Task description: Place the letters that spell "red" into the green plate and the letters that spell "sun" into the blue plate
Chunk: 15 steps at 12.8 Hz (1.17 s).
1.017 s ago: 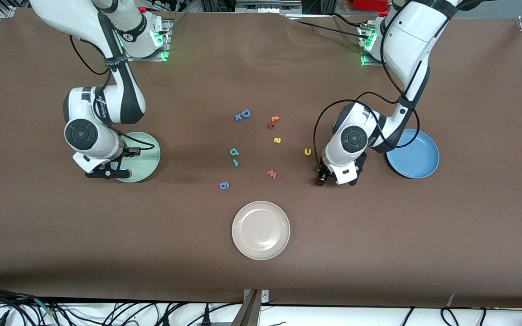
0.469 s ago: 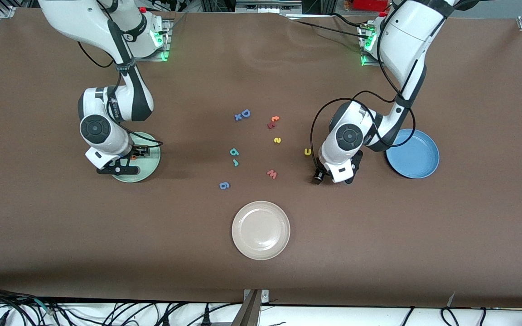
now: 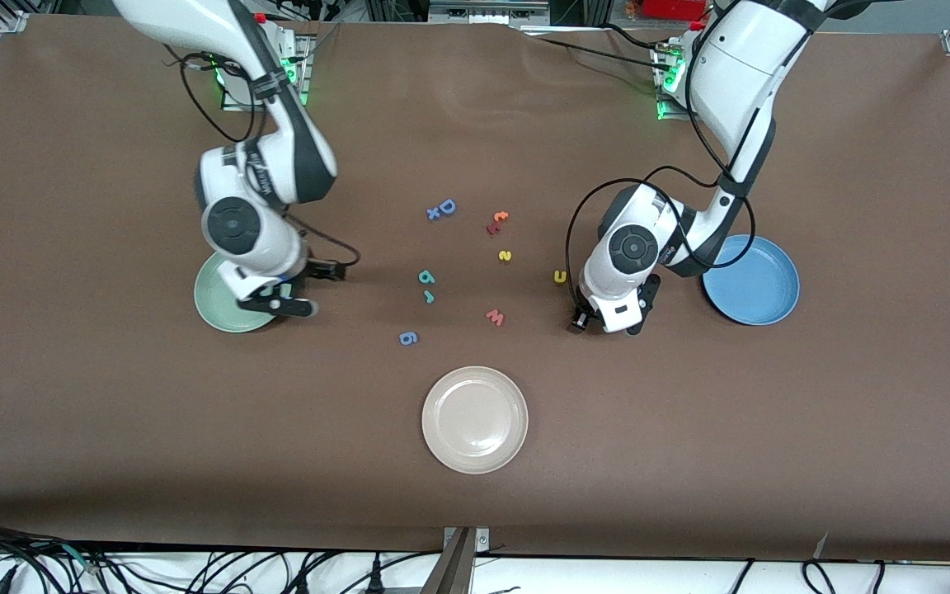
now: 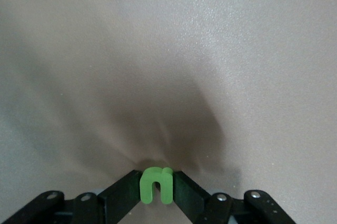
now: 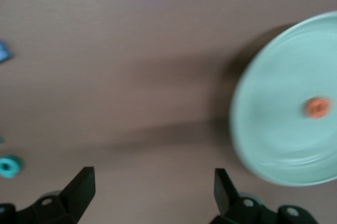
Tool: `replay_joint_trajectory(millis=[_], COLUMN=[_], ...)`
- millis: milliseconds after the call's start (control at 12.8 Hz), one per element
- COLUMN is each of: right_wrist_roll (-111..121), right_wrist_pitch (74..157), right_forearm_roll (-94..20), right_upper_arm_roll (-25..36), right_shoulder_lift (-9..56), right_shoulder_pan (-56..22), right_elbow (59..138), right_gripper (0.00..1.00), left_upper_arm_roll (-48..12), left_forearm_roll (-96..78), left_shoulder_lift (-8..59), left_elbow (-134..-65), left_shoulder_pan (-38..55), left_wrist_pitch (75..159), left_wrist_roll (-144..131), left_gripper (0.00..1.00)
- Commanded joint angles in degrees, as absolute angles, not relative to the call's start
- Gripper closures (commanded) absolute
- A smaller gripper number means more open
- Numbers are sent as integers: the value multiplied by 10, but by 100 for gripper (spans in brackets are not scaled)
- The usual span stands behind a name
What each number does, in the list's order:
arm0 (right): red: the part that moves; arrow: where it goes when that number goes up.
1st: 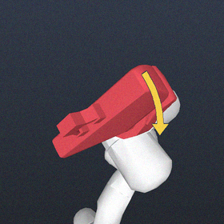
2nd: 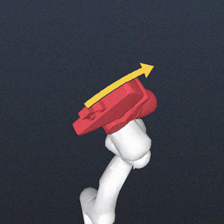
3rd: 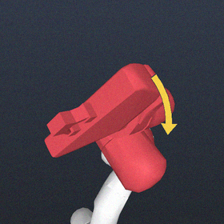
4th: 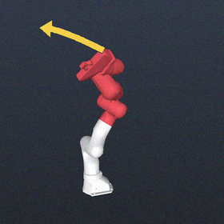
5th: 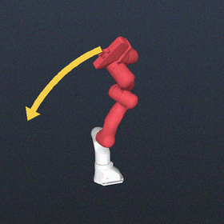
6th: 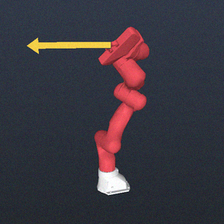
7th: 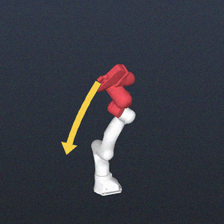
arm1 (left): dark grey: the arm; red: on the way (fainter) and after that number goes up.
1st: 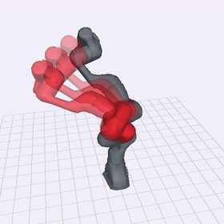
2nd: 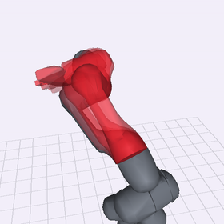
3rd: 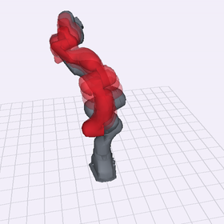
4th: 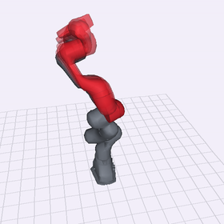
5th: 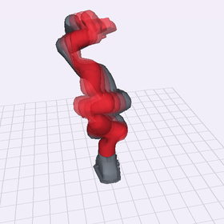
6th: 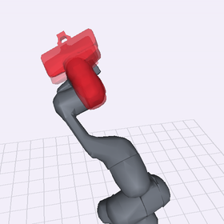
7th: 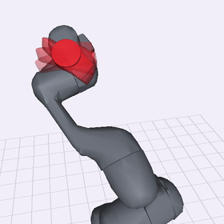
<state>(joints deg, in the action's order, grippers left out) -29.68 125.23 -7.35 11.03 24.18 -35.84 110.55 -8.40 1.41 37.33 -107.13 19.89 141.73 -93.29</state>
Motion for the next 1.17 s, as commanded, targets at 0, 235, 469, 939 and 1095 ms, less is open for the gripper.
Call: replay_joint_trajectory(millis=[0,235,469,939,1095], right_wrist_roll=[-398,-522,-592,-602,-602], right_wrist_pitch=[1291,1353,1426,1448,1455], right_forearm_roll=[-87,-88,-89,-89,-89], right_upper_arm_roll=[70,23,12,11,11], right_shoulder_lift=[280,315,345,364,368], right_shoulder_pan=[-363,-367,-390,-403,-404], right_elbow=[1073,1062,1062,1062,1062], right_gripper=[1,2,5,19,27], left_upper_arm_roll=[-76,-63,-63,-63,-63], left_forearm_roll=[30,27,29,29,29], left_shoulder_lift=[389,345,246,103,87], left_elbow=[-1061,-1069,-1070,-1164,-1185], left_shoulder_pan=[201,186,144,5,-25], left_wrist_pitch=[1416,1375,1241,1189,1191], left_wrist_roll=[-924,-804,-691,-190,-44], left_gripper=[100,100,100,100,100])
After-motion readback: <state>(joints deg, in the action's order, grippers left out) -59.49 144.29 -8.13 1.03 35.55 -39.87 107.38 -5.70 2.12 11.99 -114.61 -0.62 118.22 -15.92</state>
